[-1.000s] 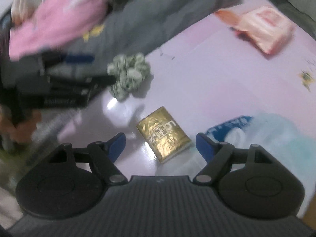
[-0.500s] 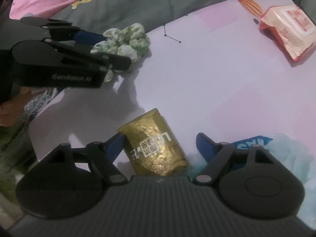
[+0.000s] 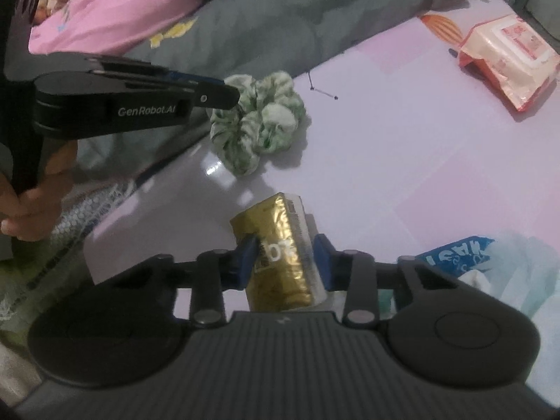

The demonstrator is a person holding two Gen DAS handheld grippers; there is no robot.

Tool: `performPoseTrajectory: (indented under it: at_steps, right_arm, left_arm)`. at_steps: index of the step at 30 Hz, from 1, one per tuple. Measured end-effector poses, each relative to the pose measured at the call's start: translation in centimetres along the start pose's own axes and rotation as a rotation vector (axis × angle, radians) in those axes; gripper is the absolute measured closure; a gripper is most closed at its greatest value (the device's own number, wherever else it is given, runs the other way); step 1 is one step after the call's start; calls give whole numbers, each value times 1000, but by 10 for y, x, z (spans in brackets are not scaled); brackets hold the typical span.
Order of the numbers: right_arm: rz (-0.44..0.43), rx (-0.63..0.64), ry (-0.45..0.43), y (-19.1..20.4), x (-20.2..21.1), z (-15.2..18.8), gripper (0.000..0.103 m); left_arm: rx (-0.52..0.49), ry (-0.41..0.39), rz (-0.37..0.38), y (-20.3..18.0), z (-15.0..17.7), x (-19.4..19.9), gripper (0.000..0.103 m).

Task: Organize soft objects
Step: 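Grasp the gold package with the right gripper while the left gripper grasps the green scrunchie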

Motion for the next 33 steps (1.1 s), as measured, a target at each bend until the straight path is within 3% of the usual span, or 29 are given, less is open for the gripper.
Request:
performPoseTrajectory:
  at_steps: [6,12,14,18,20,25,28,30,33]
  right_arm:
    - [-5,-26,-33,0,14,3,87]
    - [-1,-30,-49,8,23,8,85]
    - [18,-23,-43,10,21,8,73]
    - [63,9,-36,16,10,4,30]
    - [78,33,-18,19,-1,1,26]
    - [98,64,55,22,-31,1,28]
    - [99,40,79,21,-39,5,38]
    - [93,16,84,18,-40,7,50]
    - [80,-19,68,15,-36,9,51]
  left_arm:
    - [30,-24,18,1,0,17,93]
    - [40,-86,39,-3,-9,41,93]
    - [44,-99,47,-4,-12,47,93]
    - [50,-100,56,-5,-12,49,93]
    - [59,-95,63,-5,-11,48,93]
    - [68,-102,84,-4,-14,51,93]
    - [67,-113,90,-4,-16,56,93]
    - [69,-121,94,-4,-17,59,93]
    - [66,-134,100,-7,-19,65,93]
Point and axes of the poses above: each gripper's, at about its wrist camera, not at the fingertips, and x roughly against the way its jaws point, y to its left, z to its underside, the point moved 8 cm from there along -x, roughly the way its jaws point, and after that the axes turned 11 degrees about x, right-handed, at the moved point
